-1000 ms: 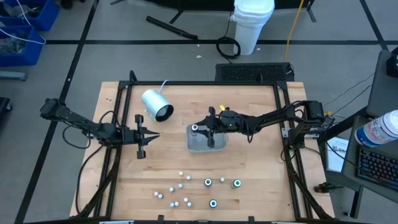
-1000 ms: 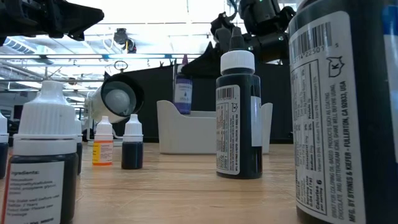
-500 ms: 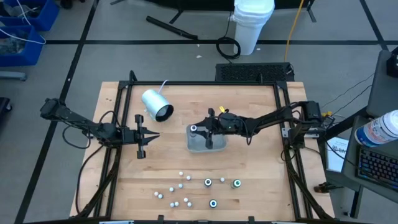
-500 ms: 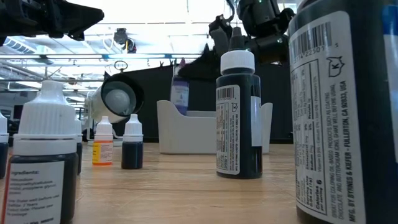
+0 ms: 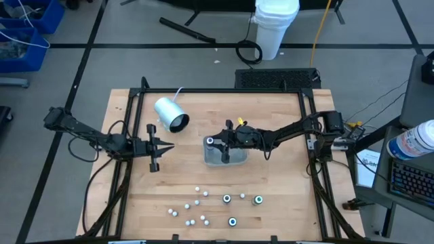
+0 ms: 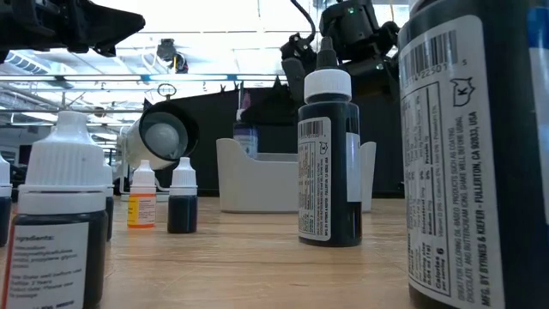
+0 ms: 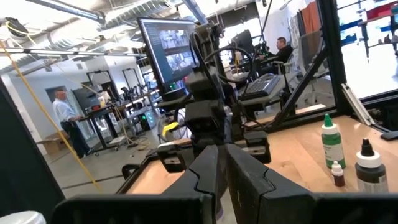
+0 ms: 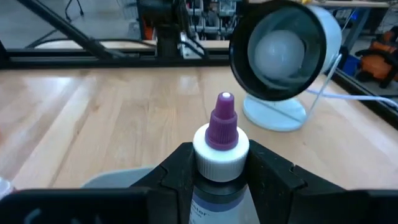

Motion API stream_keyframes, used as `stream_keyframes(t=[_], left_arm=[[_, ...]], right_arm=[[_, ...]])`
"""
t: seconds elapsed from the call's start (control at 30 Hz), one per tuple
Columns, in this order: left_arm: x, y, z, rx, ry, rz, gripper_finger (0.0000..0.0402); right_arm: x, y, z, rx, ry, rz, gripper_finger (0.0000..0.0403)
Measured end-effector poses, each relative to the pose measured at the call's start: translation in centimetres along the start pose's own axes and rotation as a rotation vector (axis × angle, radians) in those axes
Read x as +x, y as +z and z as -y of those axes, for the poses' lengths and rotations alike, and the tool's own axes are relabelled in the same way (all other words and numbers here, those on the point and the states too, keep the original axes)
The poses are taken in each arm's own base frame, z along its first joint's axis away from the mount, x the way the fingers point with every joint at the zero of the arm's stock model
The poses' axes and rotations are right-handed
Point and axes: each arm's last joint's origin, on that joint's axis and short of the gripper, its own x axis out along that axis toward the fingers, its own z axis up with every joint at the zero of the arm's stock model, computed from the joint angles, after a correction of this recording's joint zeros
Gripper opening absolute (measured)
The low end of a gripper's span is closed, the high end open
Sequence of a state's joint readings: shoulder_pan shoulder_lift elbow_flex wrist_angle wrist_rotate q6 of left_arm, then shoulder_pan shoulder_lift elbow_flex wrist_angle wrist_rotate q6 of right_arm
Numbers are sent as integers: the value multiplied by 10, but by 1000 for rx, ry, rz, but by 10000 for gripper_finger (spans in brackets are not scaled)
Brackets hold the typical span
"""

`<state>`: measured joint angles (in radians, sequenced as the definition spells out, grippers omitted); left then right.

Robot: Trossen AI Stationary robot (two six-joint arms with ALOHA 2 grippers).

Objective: Pick & Place food coloring
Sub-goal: Put the big violet food coloring bottle into the gray bin

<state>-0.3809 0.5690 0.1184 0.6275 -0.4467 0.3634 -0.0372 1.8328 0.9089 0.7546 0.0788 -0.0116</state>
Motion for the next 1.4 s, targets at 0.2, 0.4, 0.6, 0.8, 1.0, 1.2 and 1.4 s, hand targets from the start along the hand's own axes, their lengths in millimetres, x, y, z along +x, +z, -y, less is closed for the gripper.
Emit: stream_keyframes(t=[0.2,0.4,0.6,0.8,1.0,1.2,1.4], left_arm=[[0,0,0,1,-1,-2,37],[0,0,0,2,-1,-3,37],[0,0,0,1,-1,-3,37],[0,0,0,1,-1,-3,37],[0,0,0,1,-1,-3,37],[0,0,0,1,0,-3,37],[0,0,0,1,-1,-3,37]], right_arm=[[5,-7,0,11,-1,3,116],[14,-25,-1,17,-3,-39,114],[15,-29,-1,16,-4,-43,116],[15,-29,-1,5,-3,-44,116],[15,-30,-1,4,-3,-49,115],[15,-30,-1,2,-3,-50,119],[15,-30,-2,-9,-2,-50,116]])
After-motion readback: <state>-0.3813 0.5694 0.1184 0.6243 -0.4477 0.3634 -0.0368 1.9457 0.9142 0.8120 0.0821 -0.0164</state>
